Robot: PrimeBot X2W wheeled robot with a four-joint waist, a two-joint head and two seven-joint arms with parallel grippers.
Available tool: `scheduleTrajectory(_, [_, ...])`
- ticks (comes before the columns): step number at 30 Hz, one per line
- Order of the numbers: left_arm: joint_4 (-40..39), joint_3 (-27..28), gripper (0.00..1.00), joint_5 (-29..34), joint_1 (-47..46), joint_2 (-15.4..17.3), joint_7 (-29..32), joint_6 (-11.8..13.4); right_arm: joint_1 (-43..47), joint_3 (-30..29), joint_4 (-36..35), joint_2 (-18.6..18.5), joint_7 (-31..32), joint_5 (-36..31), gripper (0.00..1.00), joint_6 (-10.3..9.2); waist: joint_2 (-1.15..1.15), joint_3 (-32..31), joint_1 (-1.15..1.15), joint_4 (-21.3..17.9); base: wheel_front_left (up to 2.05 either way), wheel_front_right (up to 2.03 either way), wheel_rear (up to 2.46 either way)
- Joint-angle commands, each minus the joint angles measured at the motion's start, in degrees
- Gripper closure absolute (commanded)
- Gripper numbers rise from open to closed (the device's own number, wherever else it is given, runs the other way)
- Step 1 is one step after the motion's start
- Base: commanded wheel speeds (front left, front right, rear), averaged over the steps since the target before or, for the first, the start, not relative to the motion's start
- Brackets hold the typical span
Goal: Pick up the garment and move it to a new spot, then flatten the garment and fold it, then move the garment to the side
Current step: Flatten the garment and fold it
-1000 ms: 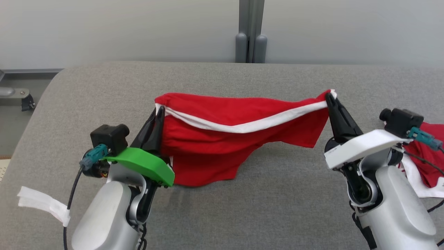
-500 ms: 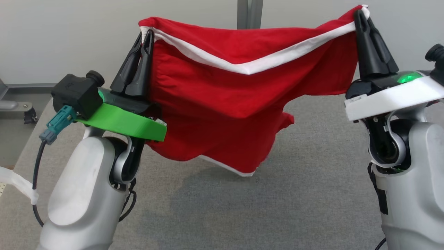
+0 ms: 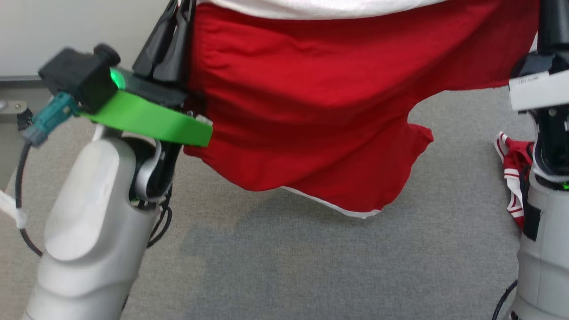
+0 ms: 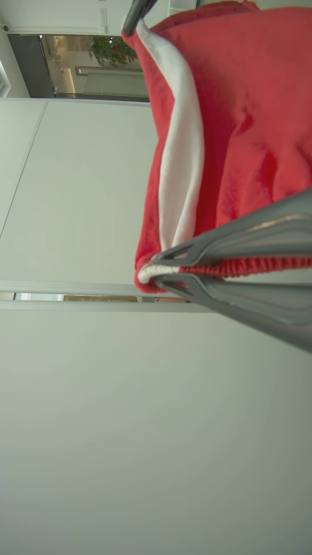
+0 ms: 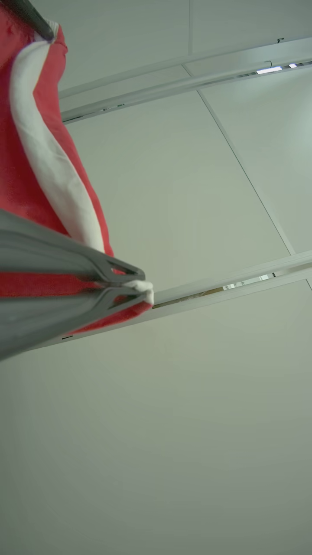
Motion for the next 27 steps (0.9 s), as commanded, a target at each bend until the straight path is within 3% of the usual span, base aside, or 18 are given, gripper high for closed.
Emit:
scheduleTrajectory(1, [2.11, 0.58, 1.00, -0.81, -3.83, 0.00, 0.30, -0.86, -3.40, -0.60, 2.97, -0.06, 0.53, 0.97, 1.00, -0.02, 0.00, 7.66, 0.00, -1.53, 0.00, 0.00, 0.00])
scheduleTrajectory(5, [11.66, 1.36, 1.00, -2.62, -14.12, 0.74, 1.31, -2.86, -16.21, -0.92, 14.20, -0.03, -1.38, 0.04, 1.00, -0.01, 0.00, 13.85, 0.00, -3.99, 0.00, 0.00, 0.00])
scheduleTrajectory(11, [26.51, 1.06, 1.00, -1.61, -31.94, 3.00, -0.07, -4.14, -38.93, 2.81, 34.87, -0.16, -9.18, -8.03, 1.00, -0.06, 0.00, 23.30, 0.00, -7.33, 0.00, 0.00, 0.00])
scheduleTrajectory(15, [36.20, 1.93, 1.00, -1.95, -42.01, 2.94, -4.26, -4.37, -50.73, 3.19, 47.65, -0.12, -16.62, -11.85, 1.00, -0.07, 0.00, 27.21, 0.00, -8.39, 0.00, 0.00, 0.00])
scheduleTrajectory(17, [40.52, 4.09, 1.00, -4.80, -45.51, 1.14, -6.02, -4.35, -54.63, 2.40, 52.85, -0.15, -20.49, -12.15, 1.00, -0.08, 0.00, 28.76, 0.00, -8.49, 0.00, 0.00, 0.00])
scheduleTrajectory(22, [46.25, 3.96, 1.00, -7.45, -47.73, -0.30, -8.91, -4.48, -56.20, 4.26, 63.26, -0.12, -25.92, -11.77, 1.00, -0.08, 0.00, 30.84, 0.00, -8.66, 0.00, 0.00, 0.00])
scheduleTrajectory(27, [42.61, 4.34, 1.00, -10.73, -40.46, -0.91, -9.17, -4.42, -50.99, 2.41, 68.92, -0.13, -27.32, -11.79, 1.00, -0.08, 0.00, 30.49, 0.00, -8.01, 0.00, 0.00, 0.00])
